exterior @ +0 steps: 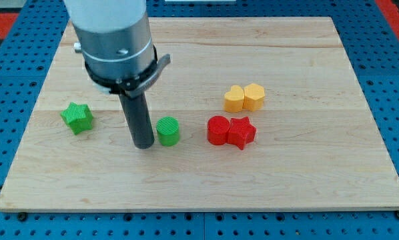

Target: Locate your arm at the top side of the green star

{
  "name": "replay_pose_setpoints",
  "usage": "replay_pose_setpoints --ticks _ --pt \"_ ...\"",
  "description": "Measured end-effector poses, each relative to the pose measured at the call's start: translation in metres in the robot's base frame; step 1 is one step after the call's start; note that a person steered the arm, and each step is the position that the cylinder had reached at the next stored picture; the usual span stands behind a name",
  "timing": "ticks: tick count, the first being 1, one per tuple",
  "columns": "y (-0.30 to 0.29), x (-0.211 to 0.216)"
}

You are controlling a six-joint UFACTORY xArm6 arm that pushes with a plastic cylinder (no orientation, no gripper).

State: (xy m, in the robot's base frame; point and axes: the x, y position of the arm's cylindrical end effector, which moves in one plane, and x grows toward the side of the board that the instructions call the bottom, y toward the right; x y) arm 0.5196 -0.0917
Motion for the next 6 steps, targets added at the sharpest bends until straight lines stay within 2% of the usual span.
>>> replay_pose_setpoints --ticks 2,4,5,6 --pt "0.0 -0.018" --pt "0.017 -0.019" --pt "-0.001 -0.028" --pt "-0.038 -0.055"
